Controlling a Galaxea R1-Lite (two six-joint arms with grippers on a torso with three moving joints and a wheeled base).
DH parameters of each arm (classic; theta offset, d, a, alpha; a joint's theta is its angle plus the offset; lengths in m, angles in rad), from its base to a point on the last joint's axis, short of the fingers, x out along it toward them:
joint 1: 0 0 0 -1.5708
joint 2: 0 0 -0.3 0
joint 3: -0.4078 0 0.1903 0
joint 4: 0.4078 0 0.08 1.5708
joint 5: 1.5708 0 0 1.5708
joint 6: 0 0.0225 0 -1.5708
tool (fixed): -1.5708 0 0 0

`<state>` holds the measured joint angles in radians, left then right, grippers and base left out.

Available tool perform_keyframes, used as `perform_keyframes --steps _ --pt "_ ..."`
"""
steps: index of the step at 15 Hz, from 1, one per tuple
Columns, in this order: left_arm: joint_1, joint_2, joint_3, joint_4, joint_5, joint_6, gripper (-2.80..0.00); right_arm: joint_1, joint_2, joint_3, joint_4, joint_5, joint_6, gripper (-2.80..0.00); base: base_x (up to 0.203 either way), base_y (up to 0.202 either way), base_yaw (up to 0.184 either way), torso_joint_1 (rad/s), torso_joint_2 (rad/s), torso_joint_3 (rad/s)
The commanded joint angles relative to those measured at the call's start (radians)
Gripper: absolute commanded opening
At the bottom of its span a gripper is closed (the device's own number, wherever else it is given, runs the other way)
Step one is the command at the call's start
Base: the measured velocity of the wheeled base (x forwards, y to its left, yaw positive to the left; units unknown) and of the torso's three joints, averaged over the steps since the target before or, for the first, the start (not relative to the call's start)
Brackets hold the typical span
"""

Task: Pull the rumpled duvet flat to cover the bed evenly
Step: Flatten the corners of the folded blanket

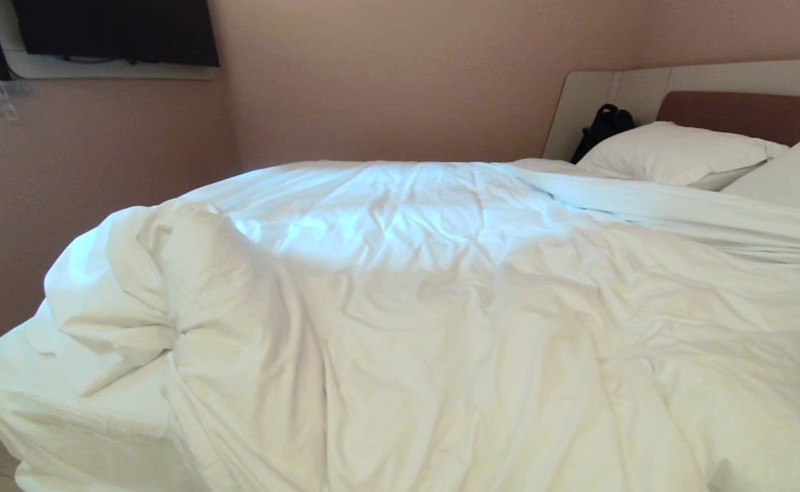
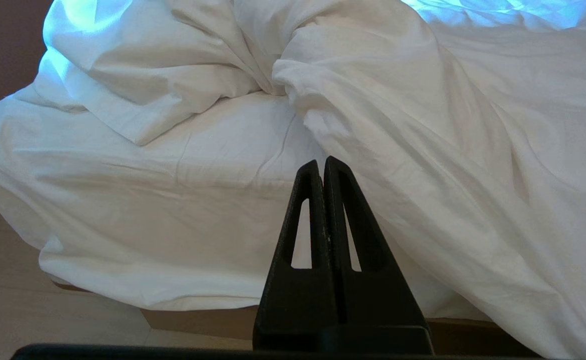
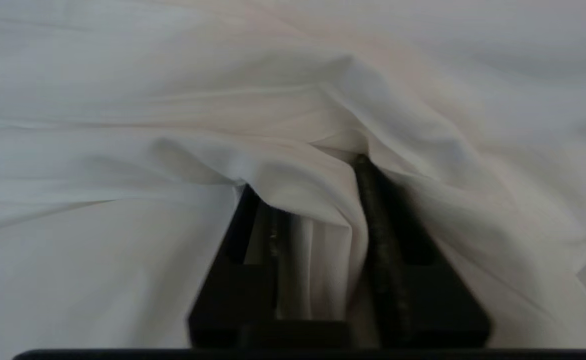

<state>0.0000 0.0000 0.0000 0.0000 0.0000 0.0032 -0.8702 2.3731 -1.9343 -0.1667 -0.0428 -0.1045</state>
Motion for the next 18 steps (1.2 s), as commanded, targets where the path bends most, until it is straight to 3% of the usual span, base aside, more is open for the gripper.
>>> perform_keyframes --steps 1,10,13,16,17,18 --pt "0.0 0.0 0.0 0.0 0.0 0.0 -2.8 0.0 -0.032 0.001 0.015 0.008 0.011 0.0 0.0 0.0 0.0 0.0 0.0 0.0" --pt "0.0 0.0 0.0 0.0 0.0 0.0 -2.8 0.001 -0.38 0.041 0.186 0.138 0.153 0.0 0.0 0.0 0.0 0.0 0.0 0.0" --pt "0.0 0.0 0.0 0.0 0.0 0.0 -2.8 0.026 -0.528 0.142 0.276 0.252 0.175 0.0 0.0 0.0 0.0 0.0 0.0 0.0" --pt "0.0 0.0 0.0 0.0 0.0 0.0 -2.8 0.126 -0.632 0.324 0.368 0.337 0.179 0.0 0.0 0.0 0.0 0.0 0.0 0.0" --pt "0.0 0.0 0.0 0.0 0.0 0.001 -2.8 0.179 -0.644 0.38 0.387 0.355 0.181 -2.8 0.0 0.0 0.0 0.0 0.0 0.0" --pt "0.0 0.0 0.0 0.0 0.0 0.0 -2.8 0.225 -0.647 0.417 0.401 0.364 0.189 -2.8 0.0 0.0 0.0 0.0 0.0 0.0"
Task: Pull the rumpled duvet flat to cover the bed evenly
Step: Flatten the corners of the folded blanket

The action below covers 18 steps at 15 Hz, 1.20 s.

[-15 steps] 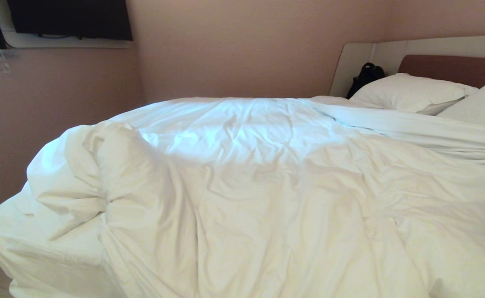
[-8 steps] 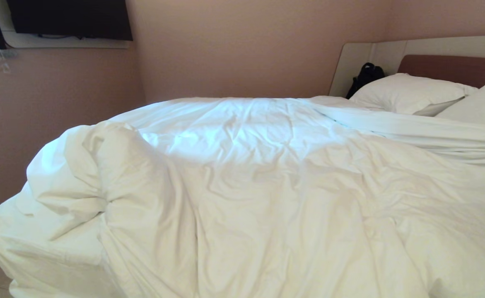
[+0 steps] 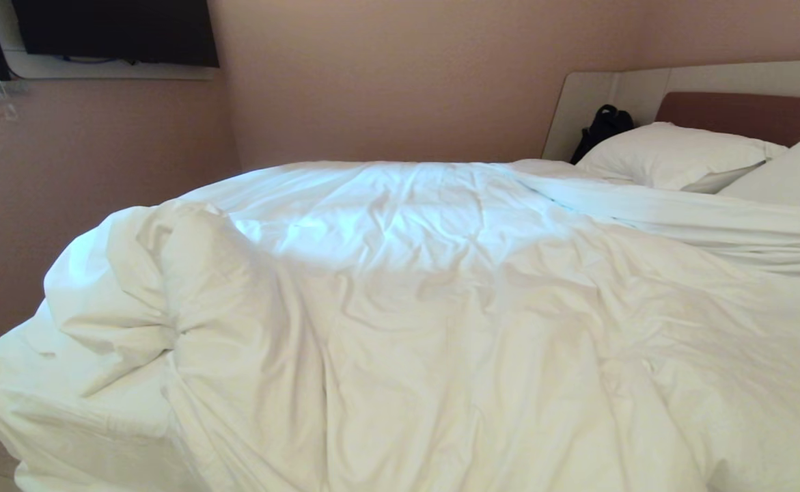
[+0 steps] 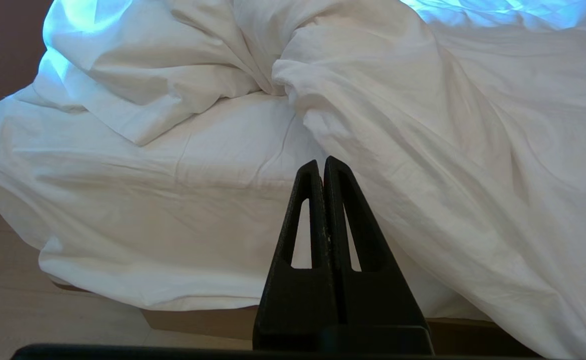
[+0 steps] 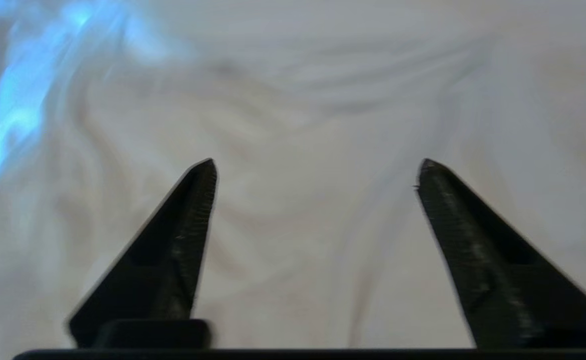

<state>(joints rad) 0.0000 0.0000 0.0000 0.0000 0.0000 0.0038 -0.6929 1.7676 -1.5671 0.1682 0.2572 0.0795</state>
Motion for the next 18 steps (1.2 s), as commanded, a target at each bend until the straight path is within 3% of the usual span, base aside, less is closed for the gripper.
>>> perform_keyframes --steps 1,4,7,18 --pt "0.0 0.0 0.0 0.0 0.0 -0.001 -2.8 0.09 -0.034 0.077 0.073 0.068 0.031 -2.8 0.0 0.0 0.0 0.0 0.0 0.0" --pt "0.0 0.0 0.0 0.0 0.0 -0.001 -2.8 0.18 0.029 0.151 0.077 0.069 0.115 -2.8 0.0 0.0 0.0 0.0 0.0 0.0" --pt "0.0 0.0 0.0 0.0 0.0 -0.001 -2.8 0.224 0.057 0.234 0.073 0.065 0.13 -2.8 0.0 0.0 0.0 0.0 0.0 0.0" --pt "0.0 0.0 0.0 0.0 0.0 -0.001 -2.8 0.227 0.038 0.324 0.093 0.05 0.151 -2.8 0.0 0.0 0.0 0.0 0.0 0.0"
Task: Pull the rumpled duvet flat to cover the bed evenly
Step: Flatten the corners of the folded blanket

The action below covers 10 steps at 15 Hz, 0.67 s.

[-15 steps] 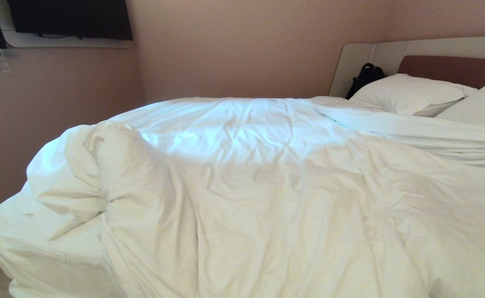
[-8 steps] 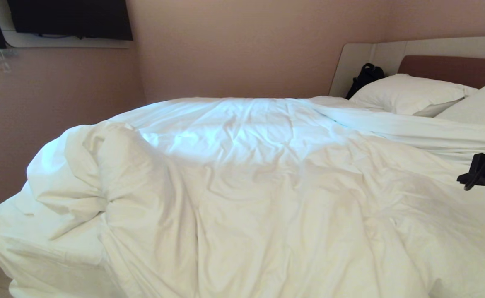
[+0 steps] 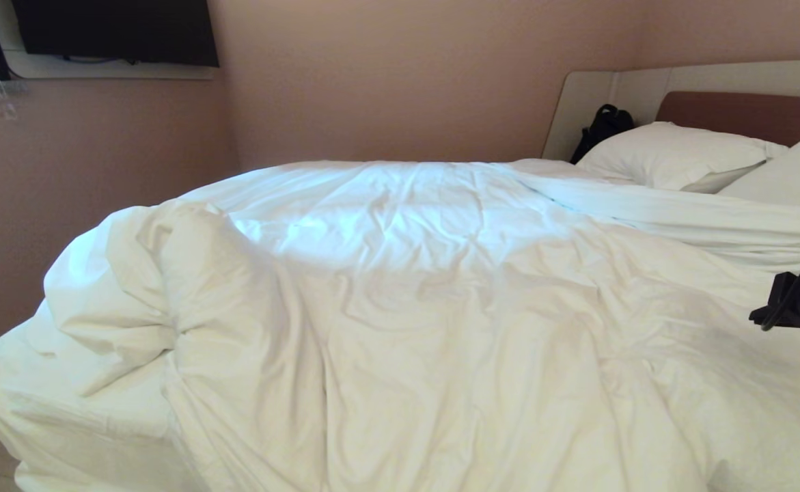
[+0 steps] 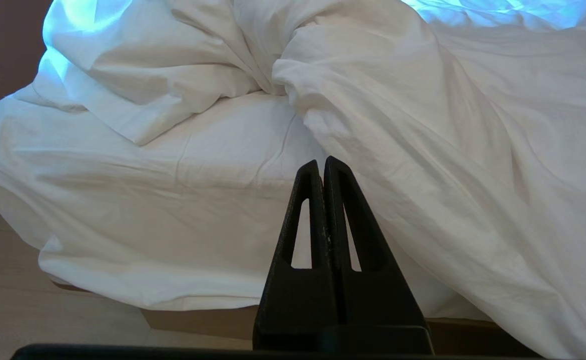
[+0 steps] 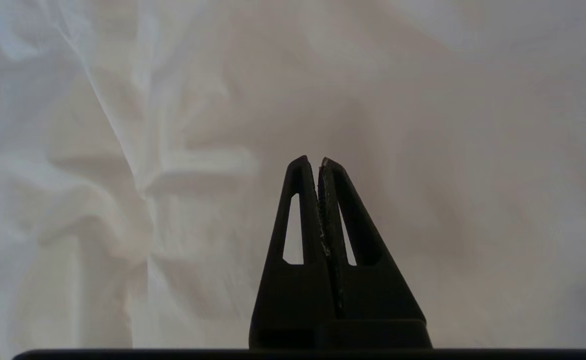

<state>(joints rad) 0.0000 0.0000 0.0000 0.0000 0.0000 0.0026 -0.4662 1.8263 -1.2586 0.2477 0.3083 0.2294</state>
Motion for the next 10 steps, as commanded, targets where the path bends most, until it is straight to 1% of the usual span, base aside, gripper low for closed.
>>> perform_keyframes --steps 1,3,5,7,10 --pt "0.0 0.0 0.0 0.0 0.0 0.001 -2.8 -0.001 -0.044 0.05 0.029 -0.005 -0.005 -2.8 0.0 0.0 0.0 0.0 0.0 0.0" --pt "0.0 0.0 0.0 0.0 0.0 0.002 -2.8 0.0 -0.094 0.144 0.038 -0.004 -0.037 -2.8 0.0 0.0 0.0 0.0 0.0 0.0" --pt "0.0 0.0 0.0 0.0 0.0 0.0 -2.8 0.026 -0.153 0.236 0.04 0.007 -0.1 -2.8 0.0 0.0 0.0 0.0 0.0 0.0" --pt "0.0 0.0 0.0 0.0 0.0 0.0 -2.8 0.108 -0.208 0.32 0.037 0.011 -0.124 -2.8 0.0 0.0 0.0 0.0 0.0 0.0" --pt "0.0 0.0 0.0 0.0 0.0 0.0 -2.8 0.209 -0.308 0.36 0.038 0.012 -0.121 -2.8 0.0 0.0 0.0 0.0 0.0 0.0"
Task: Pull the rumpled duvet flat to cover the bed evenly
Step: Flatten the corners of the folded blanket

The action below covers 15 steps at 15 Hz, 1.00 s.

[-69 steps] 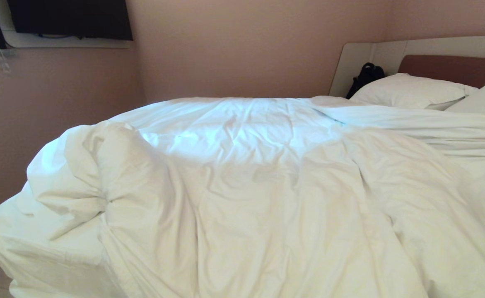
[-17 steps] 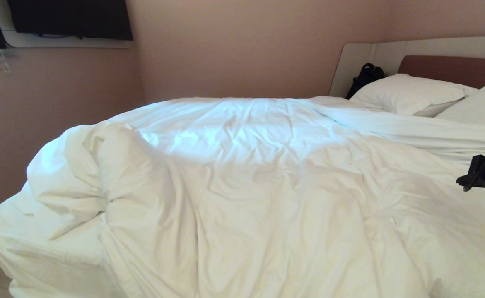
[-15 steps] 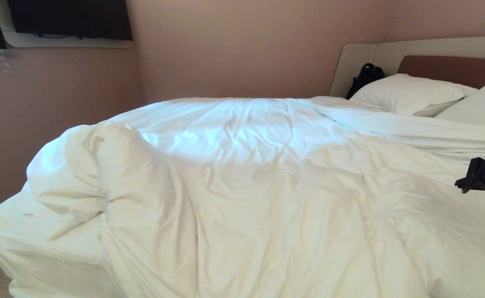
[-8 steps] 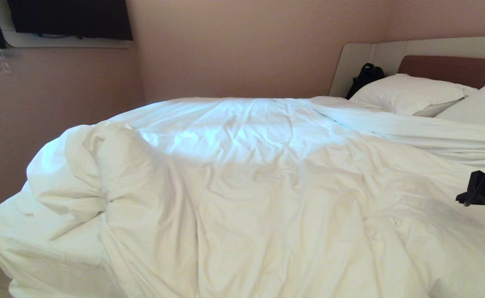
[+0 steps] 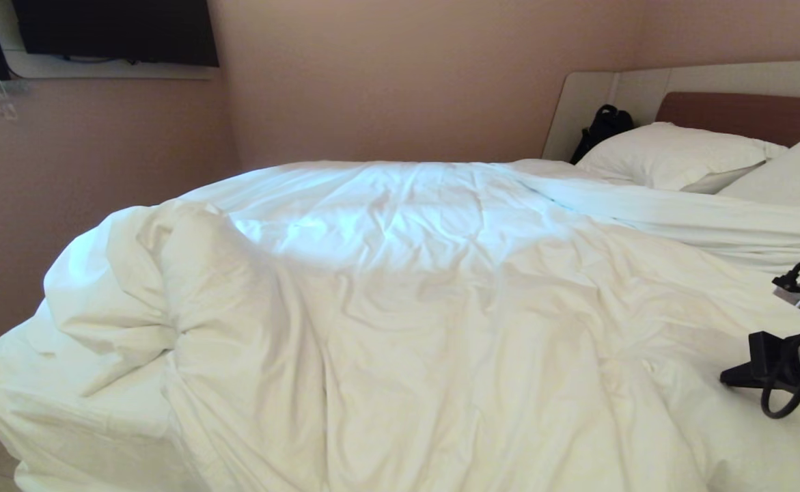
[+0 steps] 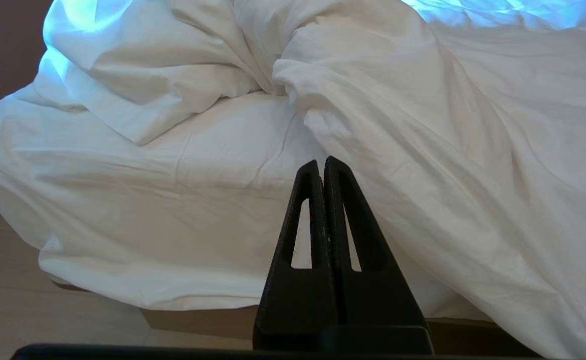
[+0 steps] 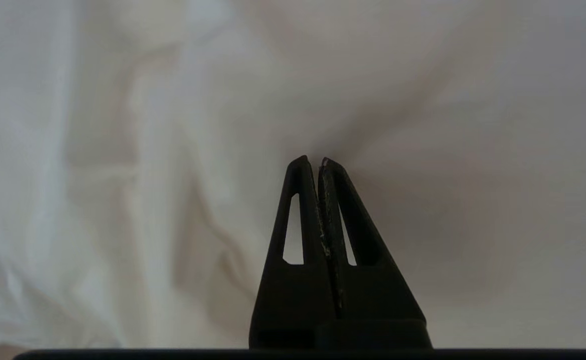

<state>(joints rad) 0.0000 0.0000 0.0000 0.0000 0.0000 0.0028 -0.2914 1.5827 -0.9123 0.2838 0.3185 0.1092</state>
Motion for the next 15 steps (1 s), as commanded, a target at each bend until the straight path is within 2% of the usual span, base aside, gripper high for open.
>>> perform_keyframes --steps 1,7,9,10,15 --pt "0.0 0.0 0.0 0.0 0.0 0.0 -2.8 0.071 -0.1 0.016 0.004 0.001 0.0 -2.8 0.0 0.0 0.0 0.0 0.0 0.0" --pt "0.0 0.0 0.0 0.0 0.0 0.0 -2.8 0.233 -0.161 0.104 0.0 -0.002 0.038 -2.8 0.0 0.0 0.0 0.0 0.0 0.0" --pt "0.0 0.0 0.0 0.0 0.0 0.0 -2.8 0.247 -0.154 0.11 0.001 -0.004 0.038 -2.8 0.0 0.0 0.0 0.0 0.0 0.0" --pt "0.0 0.0 0.0 0.0 0.0 0.001 -2.8 0.249 -0.15 0.12 -0.002 -0.003 0.035 0.0 0.0 0.0 0.0 0.0 0.0 0.0" --pt "0.0 0.0 0.0 0.0 0.0 0.0 -2.8 0.285 -0.099 0.139 -0.005 -0.01 0.027 0.0 0.0 0.0 0.0 0.0 0.0 0.0"
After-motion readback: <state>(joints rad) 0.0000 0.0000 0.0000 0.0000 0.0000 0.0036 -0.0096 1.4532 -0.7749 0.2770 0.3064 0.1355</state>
